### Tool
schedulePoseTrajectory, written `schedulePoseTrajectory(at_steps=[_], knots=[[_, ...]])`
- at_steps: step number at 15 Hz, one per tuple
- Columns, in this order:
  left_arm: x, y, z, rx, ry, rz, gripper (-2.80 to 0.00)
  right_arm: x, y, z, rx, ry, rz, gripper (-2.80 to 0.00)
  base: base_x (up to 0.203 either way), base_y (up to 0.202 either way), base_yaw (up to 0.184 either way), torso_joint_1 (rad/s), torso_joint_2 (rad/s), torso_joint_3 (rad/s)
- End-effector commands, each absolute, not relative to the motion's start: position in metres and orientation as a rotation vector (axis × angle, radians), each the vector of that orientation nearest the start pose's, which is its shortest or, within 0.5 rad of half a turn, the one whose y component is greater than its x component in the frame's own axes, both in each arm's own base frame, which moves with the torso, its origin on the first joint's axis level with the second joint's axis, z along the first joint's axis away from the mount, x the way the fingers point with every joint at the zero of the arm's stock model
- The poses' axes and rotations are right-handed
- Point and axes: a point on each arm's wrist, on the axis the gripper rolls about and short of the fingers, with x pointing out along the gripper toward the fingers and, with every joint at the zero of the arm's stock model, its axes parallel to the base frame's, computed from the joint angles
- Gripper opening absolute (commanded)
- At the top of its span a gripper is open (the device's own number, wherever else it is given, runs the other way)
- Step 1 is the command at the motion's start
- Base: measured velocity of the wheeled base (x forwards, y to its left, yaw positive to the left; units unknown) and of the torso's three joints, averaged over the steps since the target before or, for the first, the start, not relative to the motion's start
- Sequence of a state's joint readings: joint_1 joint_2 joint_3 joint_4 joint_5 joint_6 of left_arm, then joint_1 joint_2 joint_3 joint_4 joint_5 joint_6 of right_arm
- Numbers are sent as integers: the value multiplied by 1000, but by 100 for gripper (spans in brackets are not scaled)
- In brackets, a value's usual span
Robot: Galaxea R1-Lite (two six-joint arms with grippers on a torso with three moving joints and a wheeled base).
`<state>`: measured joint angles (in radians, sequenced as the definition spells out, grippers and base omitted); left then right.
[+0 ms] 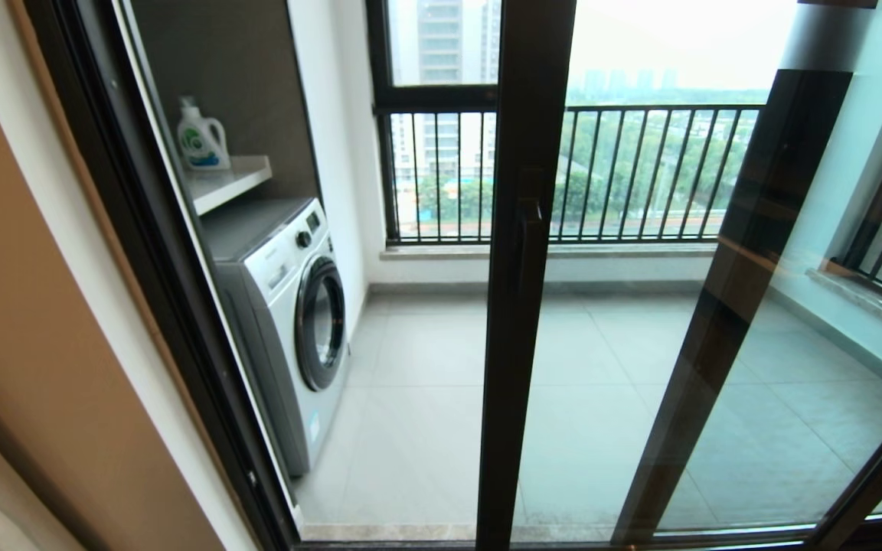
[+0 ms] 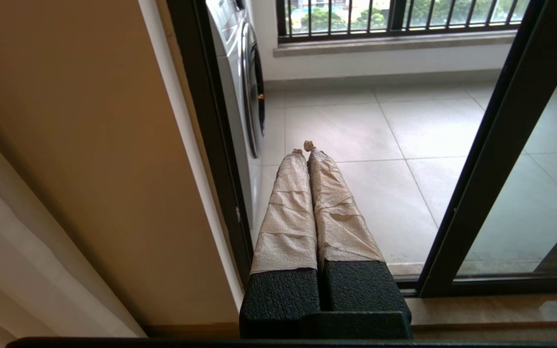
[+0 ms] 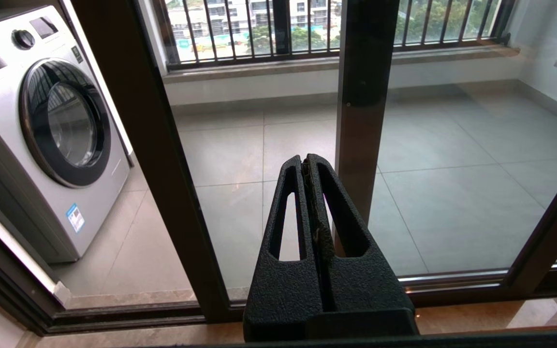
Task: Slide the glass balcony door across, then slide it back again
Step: Open the slid door
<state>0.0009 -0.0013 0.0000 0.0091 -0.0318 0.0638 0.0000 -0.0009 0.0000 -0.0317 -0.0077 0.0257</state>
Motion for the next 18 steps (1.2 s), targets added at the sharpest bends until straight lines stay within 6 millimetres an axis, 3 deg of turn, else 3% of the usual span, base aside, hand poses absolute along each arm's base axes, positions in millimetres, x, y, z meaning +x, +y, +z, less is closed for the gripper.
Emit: schedulePoseTrajectory(at_steps=[1,8,12,15,18], knots=[[-23,-1,75,64,10,-31,-280,-22,0,75,26,-20,-7,-280,0,0,0,0,0,0],[-23,-1,75,64,10,-31,-280,-22,0,75,20,-20,-6,-280,0,0,0,0,0,0],[-23,-1,75,64,10,-31,-280,-23,1,79,-103,-21,18,-280,0,0,0,0,0,0],[-23,-1,75,64,10,-31,-280,-19,1,116,-71,-9,38,-280,0,0,0,0,0,0],[-23,-1,75,64,10,-31,-280,2,2,163,-43,51,104,-280,0,0,0,0,0,0]])
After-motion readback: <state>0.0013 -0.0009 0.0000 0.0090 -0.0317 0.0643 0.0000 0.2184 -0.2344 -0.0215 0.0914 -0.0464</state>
